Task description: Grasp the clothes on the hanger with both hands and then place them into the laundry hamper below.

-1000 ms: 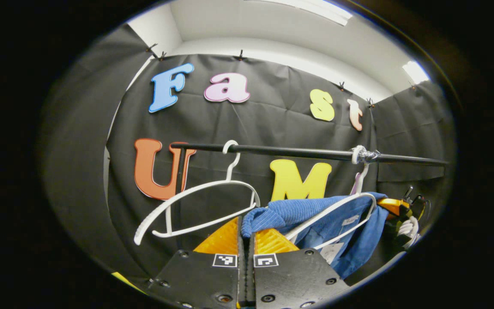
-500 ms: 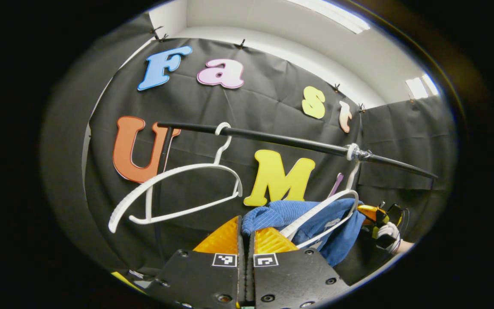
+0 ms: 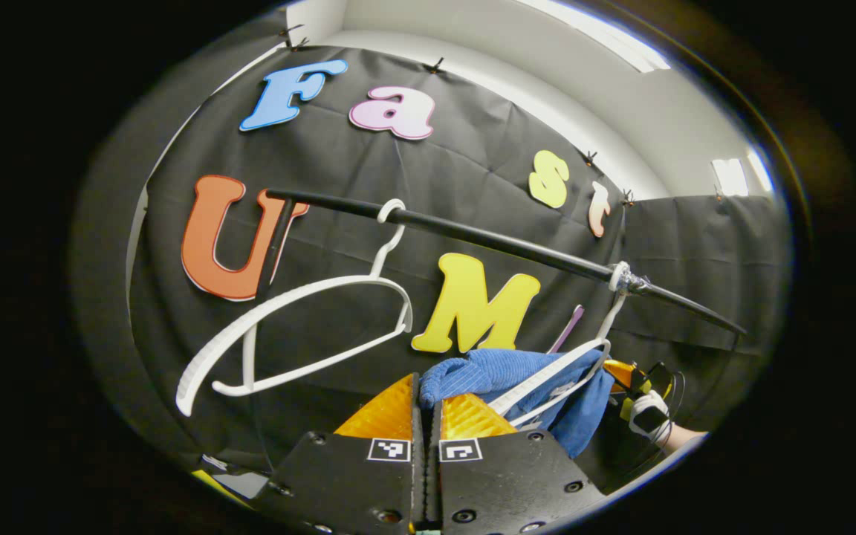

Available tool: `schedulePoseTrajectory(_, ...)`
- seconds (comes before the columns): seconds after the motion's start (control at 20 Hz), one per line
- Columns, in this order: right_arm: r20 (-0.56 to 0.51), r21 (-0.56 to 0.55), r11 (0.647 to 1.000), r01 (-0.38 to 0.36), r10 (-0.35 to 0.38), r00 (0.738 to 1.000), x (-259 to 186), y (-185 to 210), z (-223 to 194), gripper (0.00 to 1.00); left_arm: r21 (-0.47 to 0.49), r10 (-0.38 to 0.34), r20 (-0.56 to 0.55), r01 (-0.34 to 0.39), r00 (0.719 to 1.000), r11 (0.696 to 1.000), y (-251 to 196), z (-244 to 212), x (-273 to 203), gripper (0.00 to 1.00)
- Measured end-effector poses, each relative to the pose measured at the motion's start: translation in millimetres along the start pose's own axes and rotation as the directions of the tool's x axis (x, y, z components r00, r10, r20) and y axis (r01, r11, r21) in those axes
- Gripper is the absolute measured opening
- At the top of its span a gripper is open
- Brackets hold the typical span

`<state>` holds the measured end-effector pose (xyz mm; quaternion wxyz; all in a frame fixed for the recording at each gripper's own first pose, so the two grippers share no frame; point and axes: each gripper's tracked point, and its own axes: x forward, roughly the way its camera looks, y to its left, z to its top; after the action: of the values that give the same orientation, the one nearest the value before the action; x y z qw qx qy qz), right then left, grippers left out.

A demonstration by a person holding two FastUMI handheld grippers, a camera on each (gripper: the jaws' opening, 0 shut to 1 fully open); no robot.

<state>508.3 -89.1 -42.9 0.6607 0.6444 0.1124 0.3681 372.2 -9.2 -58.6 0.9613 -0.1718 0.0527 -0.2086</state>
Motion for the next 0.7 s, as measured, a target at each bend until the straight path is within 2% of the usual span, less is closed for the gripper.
schedulePoseTrajectory(0.1, 0.004, -0.077, 0.997, 0.025, -0.024, 1.000, 4.6, -2.1, 7.1, 0.03, 0.001, -0.018, 0.011, 0.018, 1.000, 1.000, -6.5, 4.5, 4.2, 0.00)
schedulePoseTrajectory(0.15, 0.002, -0.082, 0.996, 0.031, -0.031, 1.000, 2.8, -1.3, 9.3, 0.03, -0.005, -0.026, 0.004, 0.026, 1.000, 1.000, -8.4, 3.8, 7.0, 0.00)
schedulePoseTrajectory(0.2, 0.017, -0.067, 0.997, 0.027, -0.026, 1.000, 3.5, -0.9, 15.4, 0.03, -0.005, -0.048, -0.003, 0.048, 0.999, 0.999, -6.8, 5.8, 4.8, 0.04)
schedulePoseTrajectory(0.25, 0.019, -0.049, 0.998, 0.033, -0.032, 0.999, 5.1, -5.8, 18.1, 0.03, -0.009, -0.070, -0.010, 0.070, 0.997, 0.998, -5.2, 7.3, 2.5, 0.00)
schedulePoseTrajectory(0.35, 0.008, -0.054, 0.994, 0.099, -0.099, 0.995, 4.7, -31.1, 11.7, 0.03, -0.008, -0.075, -0.023, 0.074, 0.997, 0.997, -0.6, 4.6, -0.4, 0.00)
schedulePoseTrajectory(0.4, 0.011, -0.059, 0.991, 0.117, -0.116, 0.993, 1.2, -38.7, 8.3, 0.03, -0.025, -0.089, -0.016, 0.088, 0.996, 0.996, -5.1, 3.9, -0.6, 0.04)
schedulePoseTrajectory(0.45, 0.013, -0.054, 0.992, 0.112, -0.112, 0.994, -1.9, -40.8, 6.1, 0.03, -0.052, -0.097, -0.007, 0.096, 0.995, 0.994, -6.6, 3.8, -1.1, 0.03)
schedulePoseTrajectory(0.5, 0.003, -0.045, 0.993, 0.112, -0.112, 0.994, -4.4, -42.0, -0.9, 0.03, -0.071, -0.095, -0.002, 0.095, 0.995, 0.993, -4.0, 3.5, -2.5, 0.00)
schedulePoseTrajectory(0.55, -0.006, -0.042, 0.990, 0.134, -0.134, 0.991, -5.4, -49.9, -9.1, 0.03, -0.076, -0.080, 0.000, 0.080, 0.997, 0.994, 0.6, 1.5, -4.2, 0.03)
schedulePoseTrajectory(0.65, -0.014, -0.063, 0.982, 0.176, -0.177, 0.984, -9.6, -64.8, -22.1, 0.03, -0.077, -0.048, -0.014, 0.047, 0.999, 0.996, 8.4, -5.7, -10.6, 0.00)
schedulePoseTrajectory(0.7, -0.014, -0.068, 0.979, 0.192, -0.193, 0.981, -12.0, -68.8, -26.9, 0.03, -0.069, -0.028, -0.028, 0.026, 0.999, 0.997, 13.5, -11.0, -13.2, 0.04)
